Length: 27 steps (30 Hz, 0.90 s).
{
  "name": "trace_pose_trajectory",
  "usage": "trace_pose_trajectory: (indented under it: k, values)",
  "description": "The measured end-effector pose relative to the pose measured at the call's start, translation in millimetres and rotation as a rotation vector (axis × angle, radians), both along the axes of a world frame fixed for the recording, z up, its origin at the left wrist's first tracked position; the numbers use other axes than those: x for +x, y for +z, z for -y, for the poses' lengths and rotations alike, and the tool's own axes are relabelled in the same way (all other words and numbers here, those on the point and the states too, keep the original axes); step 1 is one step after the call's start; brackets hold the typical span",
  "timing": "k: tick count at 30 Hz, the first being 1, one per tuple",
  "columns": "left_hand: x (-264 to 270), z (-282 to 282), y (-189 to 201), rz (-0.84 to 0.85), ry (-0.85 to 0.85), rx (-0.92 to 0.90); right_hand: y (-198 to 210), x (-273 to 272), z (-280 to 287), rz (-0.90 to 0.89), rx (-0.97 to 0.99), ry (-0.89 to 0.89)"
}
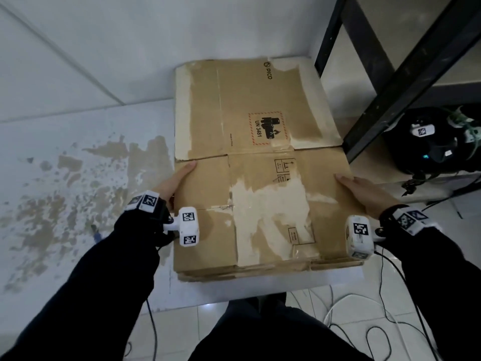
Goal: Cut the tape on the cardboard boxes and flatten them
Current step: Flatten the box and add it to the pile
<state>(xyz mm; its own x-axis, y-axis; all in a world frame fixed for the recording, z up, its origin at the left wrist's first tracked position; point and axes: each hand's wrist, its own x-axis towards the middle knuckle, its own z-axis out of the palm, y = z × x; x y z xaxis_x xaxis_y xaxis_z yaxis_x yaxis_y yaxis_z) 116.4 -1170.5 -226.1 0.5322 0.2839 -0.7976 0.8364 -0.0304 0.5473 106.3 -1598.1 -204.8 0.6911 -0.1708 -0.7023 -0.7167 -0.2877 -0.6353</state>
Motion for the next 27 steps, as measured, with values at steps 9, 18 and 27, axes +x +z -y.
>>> trace_pose_trajectory:
  k: [9, 18, 27]
  values:
    - [-2.5, 6.6, 23.7, 0.02, 0.005, -0.081, 7.4, 0.2, -6.2, -0.052, 0.073, -0.087]
    - [-1.8, 12.7, 33.4, 0.061, -0.03, -0.108, 13.8, 14.2, -20.9, -0.111, 0.099, -0.175]
    - [-11.7, -14.4, 16.8, 0.053, 0.067, -0.096, 13.0, -2.3, -35.7, -0.085, 0.068, -0.168]
